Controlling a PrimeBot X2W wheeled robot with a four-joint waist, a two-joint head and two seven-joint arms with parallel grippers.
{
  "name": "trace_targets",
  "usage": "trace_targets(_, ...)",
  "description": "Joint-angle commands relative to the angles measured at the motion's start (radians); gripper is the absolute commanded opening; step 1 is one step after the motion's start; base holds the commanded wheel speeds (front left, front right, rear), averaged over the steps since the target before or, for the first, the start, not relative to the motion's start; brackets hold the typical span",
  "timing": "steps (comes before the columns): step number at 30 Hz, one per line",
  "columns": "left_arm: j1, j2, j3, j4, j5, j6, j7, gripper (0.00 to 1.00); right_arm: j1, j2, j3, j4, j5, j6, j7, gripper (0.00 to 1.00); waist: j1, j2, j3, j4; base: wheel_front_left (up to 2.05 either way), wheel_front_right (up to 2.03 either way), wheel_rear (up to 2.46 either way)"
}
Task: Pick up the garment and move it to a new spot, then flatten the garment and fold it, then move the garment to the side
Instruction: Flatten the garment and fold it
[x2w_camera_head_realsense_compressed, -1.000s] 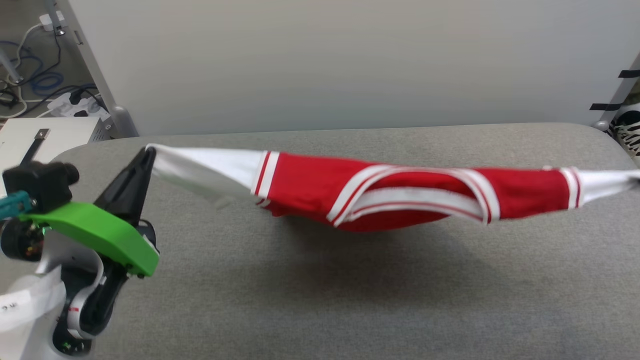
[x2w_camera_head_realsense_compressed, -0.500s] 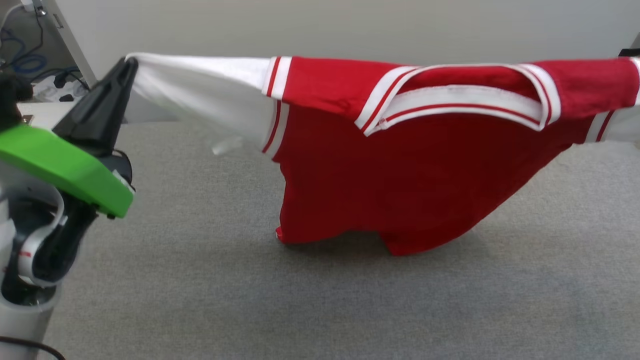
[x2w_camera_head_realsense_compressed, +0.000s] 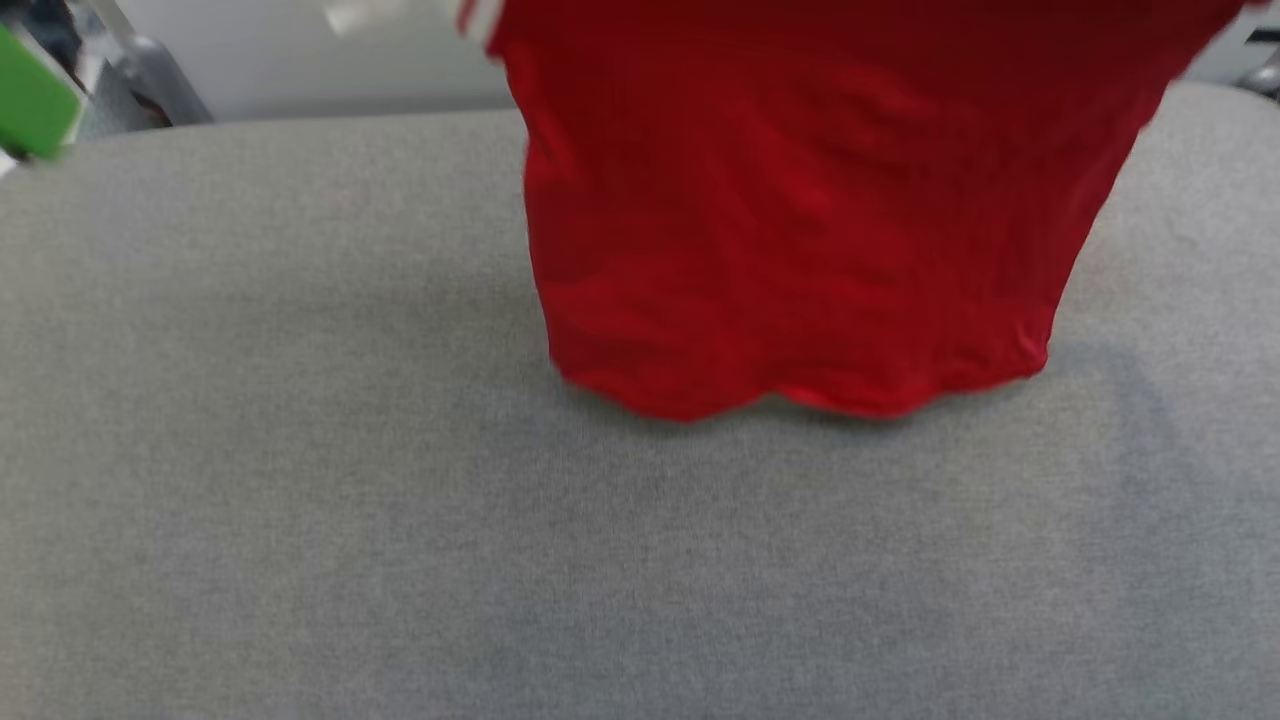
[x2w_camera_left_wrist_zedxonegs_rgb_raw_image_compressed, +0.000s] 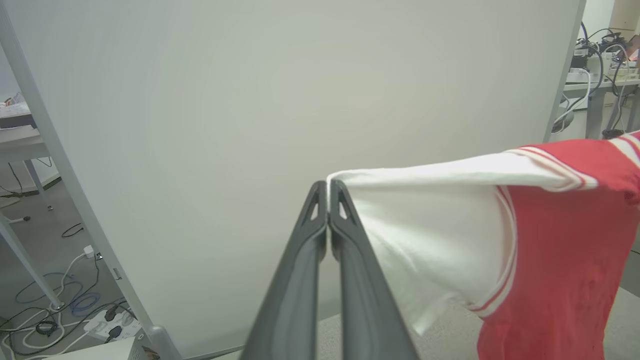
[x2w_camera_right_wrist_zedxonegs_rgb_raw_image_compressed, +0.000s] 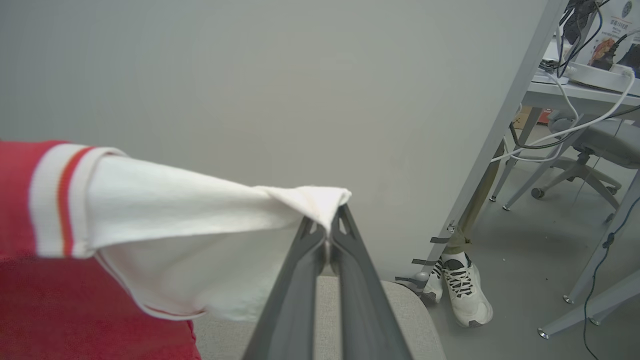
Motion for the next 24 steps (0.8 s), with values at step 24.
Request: trace_targets(24, -0.820, -0.138, -0.073, 0.742, 0.209, -0.148, -0.385, 0.00, -0.816, 0.170, 0.170, 0.612, -0.254, -0.001, -0.514, 0.00, 0.0000, 0.0000, 0.520, 0.035, 0.00, 0.00, 0.00)
